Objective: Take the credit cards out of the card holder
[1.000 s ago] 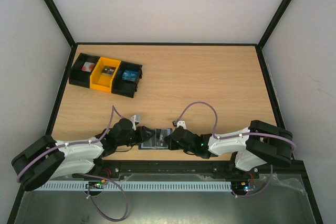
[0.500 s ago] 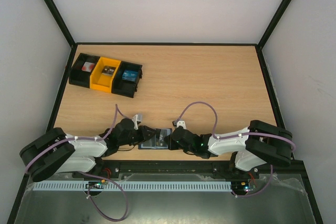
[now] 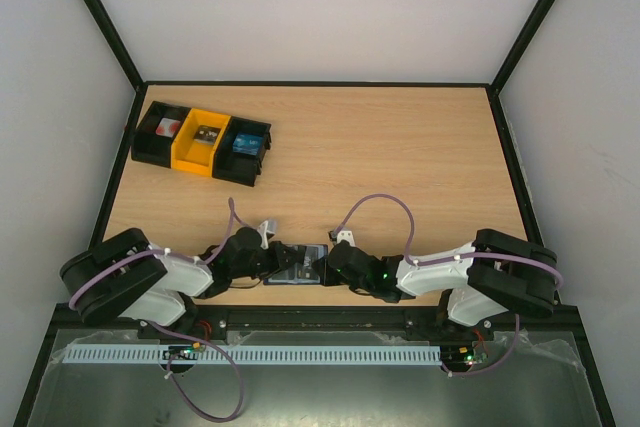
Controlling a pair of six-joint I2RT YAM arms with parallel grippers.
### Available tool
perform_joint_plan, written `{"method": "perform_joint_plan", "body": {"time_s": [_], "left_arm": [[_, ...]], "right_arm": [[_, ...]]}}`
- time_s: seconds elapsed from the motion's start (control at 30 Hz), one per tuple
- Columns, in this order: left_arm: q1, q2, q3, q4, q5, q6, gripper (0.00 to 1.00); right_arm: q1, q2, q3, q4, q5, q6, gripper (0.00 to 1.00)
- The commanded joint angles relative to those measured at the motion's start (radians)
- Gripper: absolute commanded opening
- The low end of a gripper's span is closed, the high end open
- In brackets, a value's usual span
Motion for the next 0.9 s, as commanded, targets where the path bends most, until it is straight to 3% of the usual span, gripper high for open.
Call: {"method": "perform_joint_plan", "body": {"time_s": [0.0,0.5,0.87], "left_arm": [[-0.006,-0.028,-0.010,0.036,-0.015,0.008,0.06],[-0.006,-0.108,-0.004,-0.073,-0.056,0.032,0.03],[-0.006,-0.260,-0.009,-0.231,-0.107,0.053,0.03]], "right_arm": [[0.004,0.007,-0.020,-0.024,0.020,0.001,0.11],[0.004,0.018,-0.018,-0.028,0.024,0.002,0.11],[0.005,0.006,-0.019,-0.039,0.035,0.010,0.11]]}}
